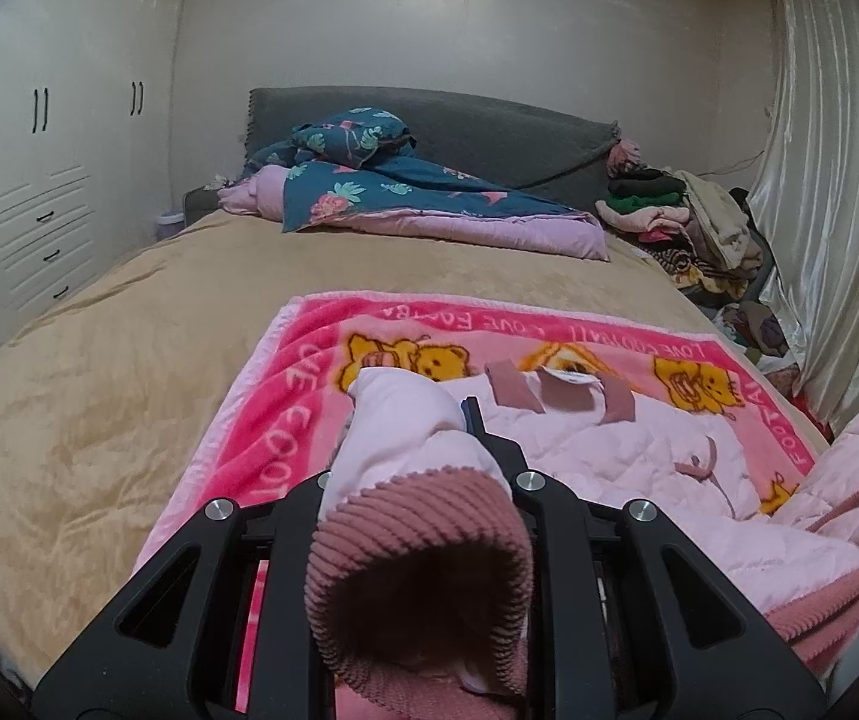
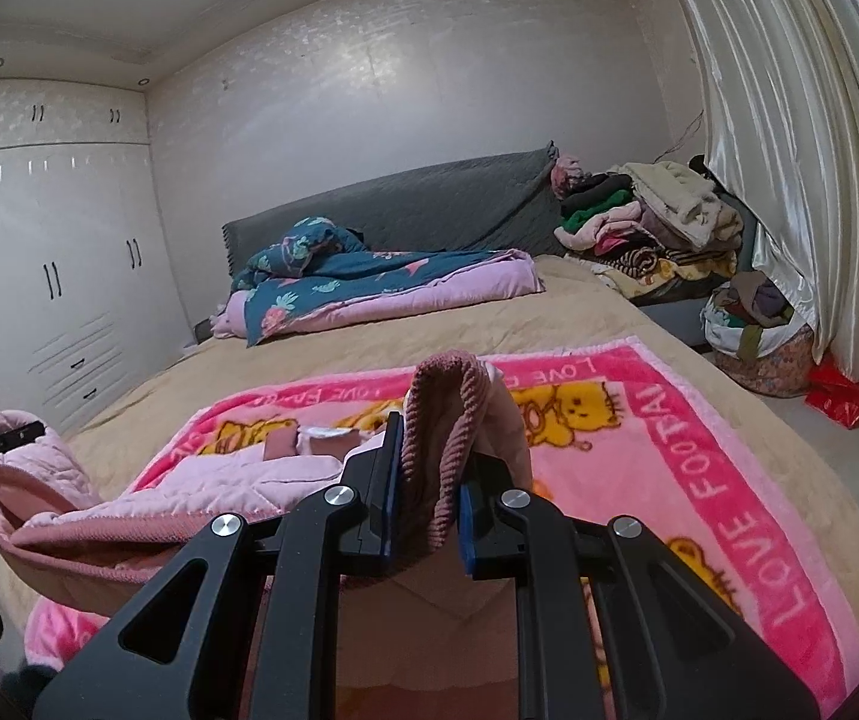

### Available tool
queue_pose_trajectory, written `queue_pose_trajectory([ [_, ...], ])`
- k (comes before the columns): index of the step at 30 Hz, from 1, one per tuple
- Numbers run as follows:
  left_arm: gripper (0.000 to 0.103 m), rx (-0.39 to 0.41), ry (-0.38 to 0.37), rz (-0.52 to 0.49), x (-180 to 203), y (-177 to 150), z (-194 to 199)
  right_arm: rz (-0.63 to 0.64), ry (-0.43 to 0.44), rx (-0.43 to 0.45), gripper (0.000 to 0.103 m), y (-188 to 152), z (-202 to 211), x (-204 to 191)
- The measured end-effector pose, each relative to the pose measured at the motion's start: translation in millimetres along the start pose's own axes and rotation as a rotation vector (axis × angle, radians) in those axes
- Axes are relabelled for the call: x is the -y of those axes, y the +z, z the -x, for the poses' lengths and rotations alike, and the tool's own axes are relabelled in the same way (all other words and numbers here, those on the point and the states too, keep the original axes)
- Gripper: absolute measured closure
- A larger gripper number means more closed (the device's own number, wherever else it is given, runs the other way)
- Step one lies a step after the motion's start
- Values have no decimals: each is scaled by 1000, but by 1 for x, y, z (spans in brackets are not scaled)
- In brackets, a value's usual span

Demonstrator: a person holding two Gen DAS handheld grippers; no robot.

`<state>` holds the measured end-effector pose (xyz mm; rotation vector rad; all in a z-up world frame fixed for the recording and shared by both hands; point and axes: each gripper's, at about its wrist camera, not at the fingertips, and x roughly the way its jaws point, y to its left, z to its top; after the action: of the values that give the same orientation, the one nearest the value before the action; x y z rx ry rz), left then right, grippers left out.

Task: Fold large clothes
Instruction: 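Lift the hem with both tools and fold it over toward the collar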

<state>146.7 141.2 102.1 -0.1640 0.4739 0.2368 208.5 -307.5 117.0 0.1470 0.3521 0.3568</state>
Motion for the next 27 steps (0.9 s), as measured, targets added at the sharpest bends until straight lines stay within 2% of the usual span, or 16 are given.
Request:
queue_pose_trajectory([
  [11, 90, 9, 34, 14, -9, 9, -27, 6, -48, -8, 89, 8, -50, 6],
  [22, 90, 5, 81, -24, -1, 12, -57, -21, -83, -75, 89, 8, -97, 18],
  [27, 86, 6, 88, -23, 1, 10, -68, -63, -105, -120, 89, 2, -119, 28],
])
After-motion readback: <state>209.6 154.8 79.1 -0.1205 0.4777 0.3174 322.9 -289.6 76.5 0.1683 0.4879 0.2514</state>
